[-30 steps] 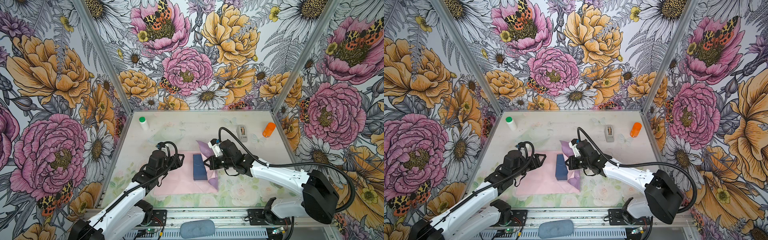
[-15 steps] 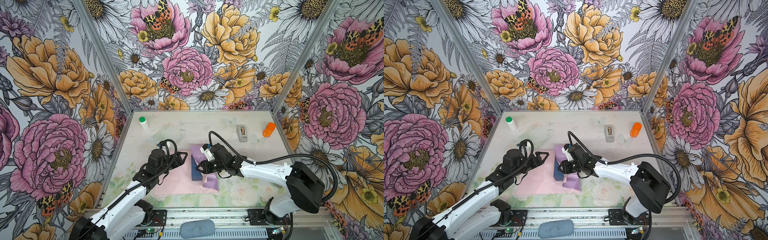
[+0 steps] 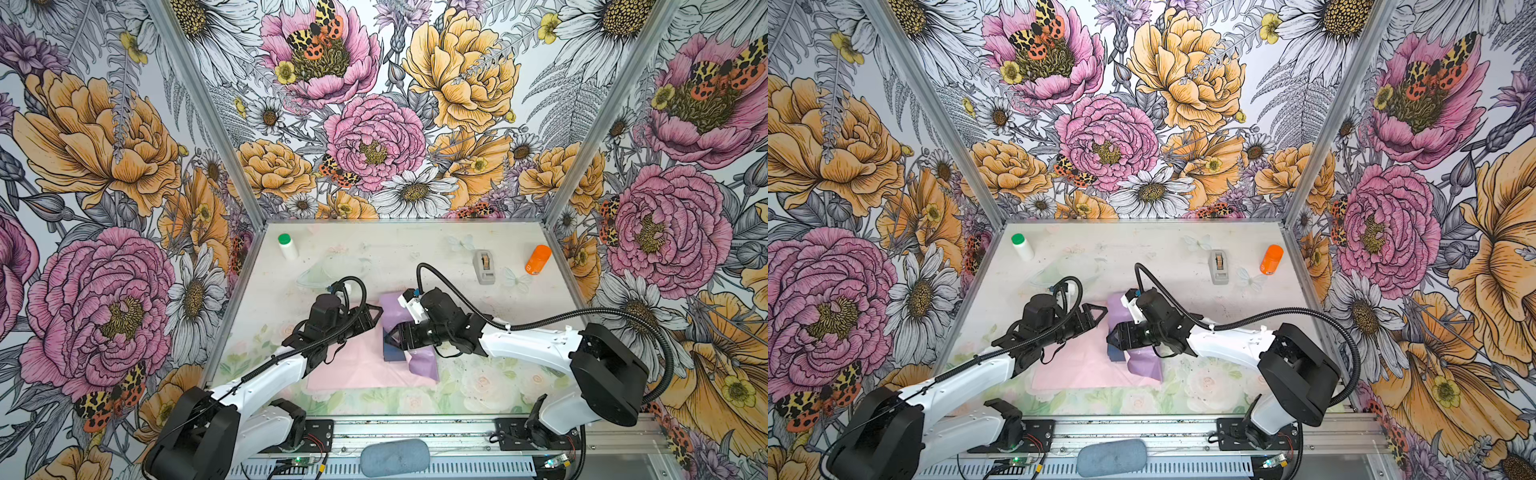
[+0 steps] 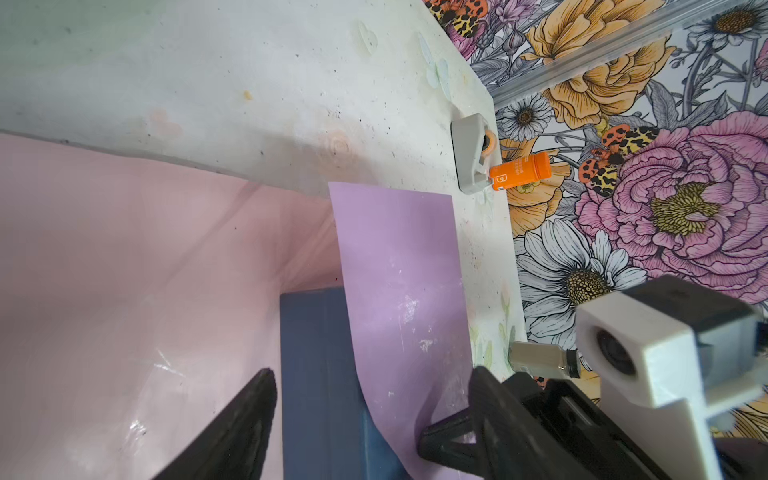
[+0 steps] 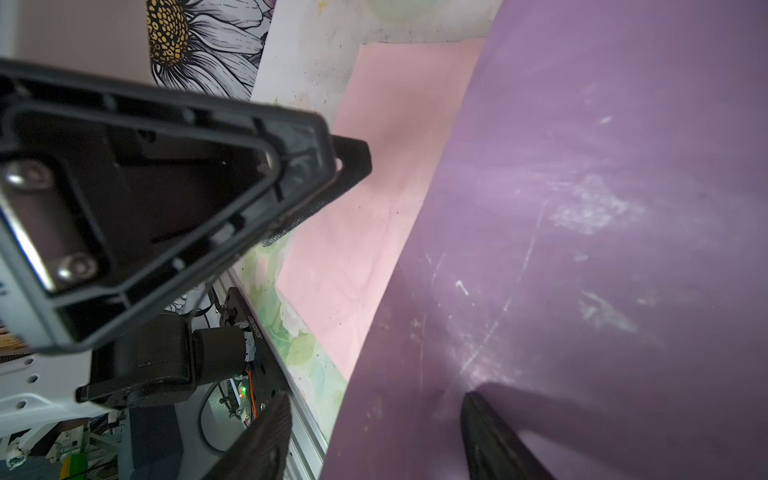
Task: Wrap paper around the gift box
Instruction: 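Fold the held paper over the box top with the right gripper toward the left gripper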
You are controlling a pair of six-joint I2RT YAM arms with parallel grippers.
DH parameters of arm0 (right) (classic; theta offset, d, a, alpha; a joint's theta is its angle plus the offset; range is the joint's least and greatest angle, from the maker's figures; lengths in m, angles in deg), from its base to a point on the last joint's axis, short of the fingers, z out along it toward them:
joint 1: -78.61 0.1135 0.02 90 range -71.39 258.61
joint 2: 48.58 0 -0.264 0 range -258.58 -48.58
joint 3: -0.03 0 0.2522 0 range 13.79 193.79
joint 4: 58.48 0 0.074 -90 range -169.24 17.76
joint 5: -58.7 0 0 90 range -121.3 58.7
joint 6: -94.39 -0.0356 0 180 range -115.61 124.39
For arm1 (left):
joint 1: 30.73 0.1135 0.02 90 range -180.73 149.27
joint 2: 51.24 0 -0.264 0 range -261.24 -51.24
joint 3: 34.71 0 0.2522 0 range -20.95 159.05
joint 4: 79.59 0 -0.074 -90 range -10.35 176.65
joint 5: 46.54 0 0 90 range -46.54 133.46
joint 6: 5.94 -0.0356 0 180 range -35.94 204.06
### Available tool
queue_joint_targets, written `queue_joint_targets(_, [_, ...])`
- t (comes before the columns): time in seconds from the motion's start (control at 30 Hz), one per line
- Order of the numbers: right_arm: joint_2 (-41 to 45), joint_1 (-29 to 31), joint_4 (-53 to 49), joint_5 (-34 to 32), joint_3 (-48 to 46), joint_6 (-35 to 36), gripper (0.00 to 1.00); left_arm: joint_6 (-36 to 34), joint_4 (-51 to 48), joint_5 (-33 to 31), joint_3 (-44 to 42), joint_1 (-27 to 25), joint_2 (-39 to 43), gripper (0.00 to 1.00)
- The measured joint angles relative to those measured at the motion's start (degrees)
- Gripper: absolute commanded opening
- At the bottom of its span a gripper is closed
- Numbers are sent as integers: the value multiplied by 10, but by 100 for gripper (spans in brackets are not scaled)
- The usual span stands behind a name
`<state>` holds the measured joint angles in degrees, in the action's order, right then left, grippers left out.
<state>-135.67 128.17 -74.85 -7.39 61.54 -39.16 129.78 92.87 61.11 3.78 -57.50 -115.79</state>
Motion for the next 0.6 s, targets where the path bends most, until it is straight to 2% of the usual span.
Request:
queue_joint_targets(0.37, [3, 3, 5, -3, 0, -2, 74, -10, 54, 2, 0, -16, -106, 42])
queue_joint_targets(0.5, [42, 4, -32, -28, 0, 10, 74, -13, 72, 3, 3, -19, -118, 39])
queue_joint_targets(0.6, [106, -2, -91, -75, 1, 21, 74, -17, 74, 2, 4, -20, -120, 38])
